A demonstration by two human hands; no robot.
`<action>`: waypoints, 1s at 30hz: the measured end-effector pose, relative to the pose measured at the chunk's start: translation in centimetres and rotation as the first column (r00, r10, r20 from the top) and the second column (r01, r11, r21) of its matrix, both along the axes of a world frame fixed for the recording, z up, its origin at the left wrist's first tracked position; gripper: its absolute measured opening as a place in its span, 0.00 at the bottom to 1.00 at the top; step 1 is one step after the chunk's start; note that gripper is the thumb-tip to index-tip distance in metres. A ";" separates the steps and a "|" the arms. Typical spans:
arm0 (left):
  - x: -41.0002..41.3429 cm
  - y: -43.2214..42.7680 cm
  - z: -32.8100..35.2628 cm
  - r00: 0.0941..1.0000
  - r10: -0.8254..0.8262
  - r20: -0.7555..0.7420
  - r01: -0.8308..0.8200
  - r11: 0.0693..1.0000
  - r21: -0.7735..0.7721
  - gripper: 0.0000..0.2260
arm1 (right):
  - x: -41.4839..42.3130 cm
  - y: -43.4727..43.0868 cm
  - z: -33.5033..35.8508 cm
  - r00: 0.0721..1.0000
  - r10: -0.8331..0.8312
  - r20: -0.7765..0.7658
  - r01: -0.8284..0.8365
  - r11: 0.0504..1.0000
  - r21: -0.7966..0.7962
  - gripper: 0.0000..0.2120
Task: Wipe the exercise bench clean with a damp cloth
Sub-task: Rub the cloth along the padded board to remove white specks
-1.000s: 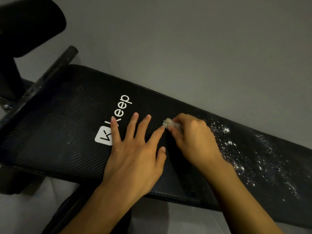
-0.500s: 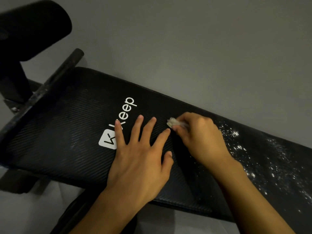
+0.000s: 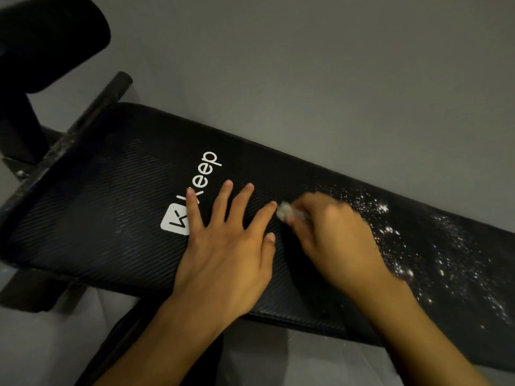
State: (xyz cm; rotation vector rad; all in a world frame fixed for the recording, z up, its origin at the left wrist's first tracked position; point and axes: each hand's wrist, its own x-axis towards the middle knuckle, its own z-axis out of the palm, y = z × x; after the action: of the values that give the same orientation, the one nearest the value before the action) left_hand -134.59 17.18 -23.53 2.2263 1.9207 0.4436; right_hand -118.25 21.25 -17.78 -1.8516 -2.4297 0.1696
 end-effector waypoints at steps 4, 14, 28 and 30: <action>-0.1 0.0 0.1 1.000 -0.005 0.004 0.005 1.000 0.008 0.24 | 1.2 -7.8 0.0 1.000 -0.006 -0.023 0.003 0.995 -0.099 0.15; 0.2 -0.5 -0.1 1.000 -0.015 -0.012 0.015 0.999 0.042 0.21 | 4.4 -13.4 -0.8 0.995 -0.028 -0.095 0.028 1.000 -0.002 0.09; 3.4 0.0 -0.7 0.995 -0.096 0.009 0.095 0.994 0.061 0.22 | 3.9 -10.6 -0.8 0.990 -0.002 -0.144 -0.005 0.999 -0.053 0.11; 3.4 -0.1 -0.7 0.995 -0.102 0.003 0.102 0.993 0.064 0.23 | 3.9 -9.4 -0.9 0.991 -0.005 -0.136 0.004 1.000 -0.011 0.11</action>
State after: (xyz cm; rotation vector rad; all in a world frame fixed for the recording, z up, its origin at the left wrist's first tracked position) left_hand -131.23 17.10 -24.23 2.3466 1.8036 0.5023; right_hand -114.31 11.86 -18.65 -1.7863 -2.3378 0.2996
